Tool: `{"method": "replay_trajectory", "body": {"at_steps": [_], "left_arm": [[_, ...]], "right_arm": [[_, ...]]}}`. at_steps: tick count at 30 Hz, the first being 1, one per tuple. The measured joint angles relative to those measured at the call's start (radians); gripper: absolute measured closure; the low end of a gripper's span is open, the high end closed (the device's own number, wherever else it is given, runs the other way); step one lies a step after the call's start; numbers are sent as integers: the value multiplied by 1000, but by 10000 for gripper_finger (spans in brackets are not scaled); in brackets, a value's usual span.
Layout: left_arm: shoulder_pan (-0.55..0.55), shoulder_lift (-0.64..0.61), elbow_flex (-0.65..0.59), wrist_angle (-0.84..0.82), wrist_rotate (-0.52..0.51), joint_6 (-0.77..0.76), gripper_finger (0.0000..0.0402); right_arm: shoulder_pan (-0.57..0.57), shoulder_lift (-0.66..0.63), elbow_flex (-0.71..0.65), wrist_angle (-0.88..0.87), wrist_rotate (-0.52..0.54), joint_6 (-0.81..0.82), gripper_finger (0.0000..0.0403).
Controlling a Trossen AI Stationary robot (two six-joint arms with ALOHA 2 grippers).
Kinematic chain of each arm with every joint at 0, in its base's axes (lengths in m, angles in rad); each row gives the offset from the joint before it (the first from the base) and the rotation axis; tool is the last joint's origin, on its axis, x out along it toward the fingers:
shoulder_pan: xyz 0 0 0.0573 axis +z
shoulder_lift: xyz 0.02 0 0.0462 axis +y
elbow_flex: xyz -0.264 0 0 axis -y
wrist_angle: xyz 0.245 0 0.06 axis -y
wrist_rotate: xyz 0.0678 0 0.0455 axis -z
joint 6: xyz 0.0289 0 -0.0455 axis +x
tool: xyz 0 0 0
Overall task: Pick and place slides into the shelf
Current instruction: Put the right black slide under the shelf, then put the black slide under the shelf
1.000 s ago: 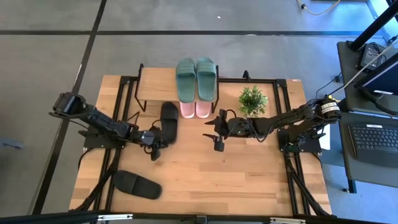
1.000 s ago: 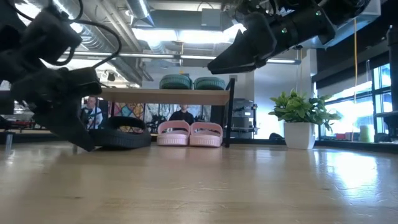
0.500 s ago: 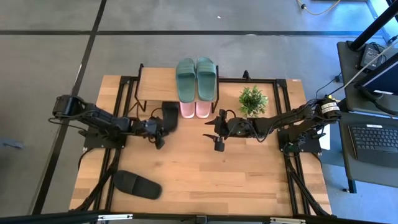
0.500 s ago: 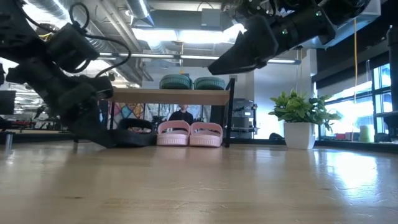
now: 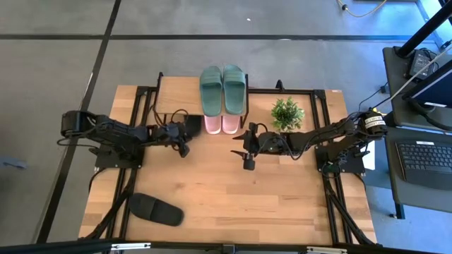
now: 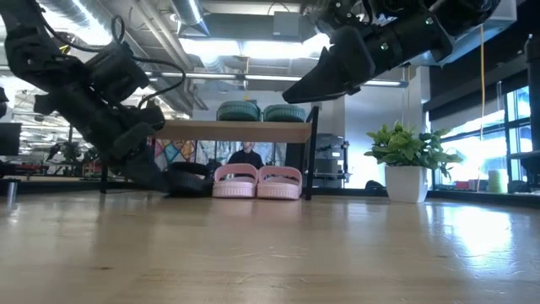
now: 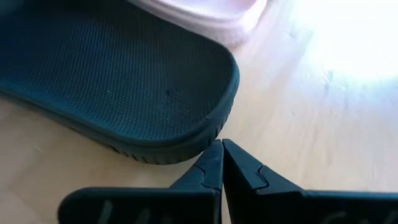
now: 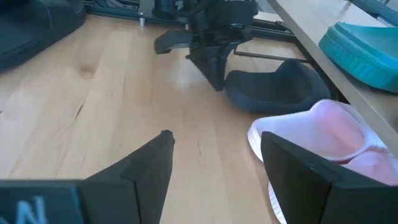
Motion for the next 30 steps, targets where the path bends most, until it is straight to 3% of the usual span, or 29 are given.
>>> {"method": "replay_trajectory", "body": {"at_steps": [11,18,26,30], "left_arm": [[117,0,12,-51,57,52,401],[128,0,12,-50,69,57,401],[103,-30,12,-47,360,31,401],[52,-103,12,-50,447,-10,401]], "right_arm": [[0,0,0,-6,0,-1,161],[0,0,0,-31,0,5,161],[0,0,0,-32,0,14,161],[0,0,0,-31,0,50,161]]}}
